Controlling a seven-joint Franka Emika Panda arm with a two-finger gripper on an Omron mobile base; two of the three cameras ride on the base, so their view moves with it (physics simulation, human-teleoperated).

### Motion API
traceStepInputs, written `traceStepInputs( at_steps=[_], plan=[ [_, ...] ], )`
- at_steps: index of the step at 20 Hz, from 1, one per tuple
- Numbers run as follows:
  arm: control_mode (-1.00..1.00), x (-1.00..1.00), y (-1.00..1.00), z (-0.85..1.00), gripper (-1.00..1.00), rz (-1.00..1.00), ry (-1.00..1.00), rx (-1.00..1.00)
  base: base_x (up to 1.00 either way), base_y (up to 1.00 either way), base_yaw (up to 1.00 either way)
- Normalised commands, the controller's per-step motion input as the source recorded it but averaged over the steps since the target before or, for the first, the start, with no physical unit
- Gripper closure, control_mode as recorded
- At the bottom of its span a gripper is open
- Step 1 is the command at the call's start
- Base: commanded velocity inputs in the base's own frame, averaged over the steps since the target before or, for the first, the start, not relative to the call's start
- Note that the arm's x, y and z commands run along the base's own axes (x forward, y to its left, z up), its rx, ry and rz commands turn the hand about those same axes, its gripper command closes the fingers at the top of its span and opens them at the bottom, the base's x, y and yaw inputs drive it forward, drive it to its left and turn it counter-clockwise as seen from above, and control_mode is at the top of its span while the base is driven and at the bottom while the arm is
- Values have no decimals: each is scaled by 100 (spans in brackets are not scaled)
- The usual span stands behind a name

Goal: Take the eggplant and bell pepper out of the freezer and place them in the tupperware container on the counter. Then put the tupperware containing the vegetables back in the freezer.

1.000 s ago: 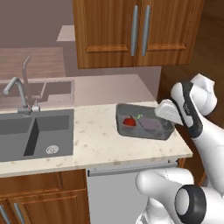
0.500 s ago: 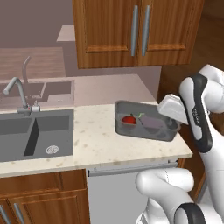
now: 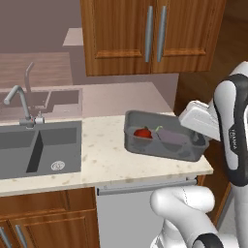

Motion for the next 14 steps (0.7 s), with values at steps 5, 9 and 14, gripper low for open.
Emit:
traceStepInputs(
  at_steps=[5, 9, 14],
  plan=[
    [-100, -46, 10, 40, 100, -7, 2, -5, 0, 0, 0],
    [-100, -14, 0, 6, 100, -13, 1, -9, 0, 0, 0],
    [100, -25, 0, 0, 100, -10, 0, -5, -37, 0, -5]
  ],
)
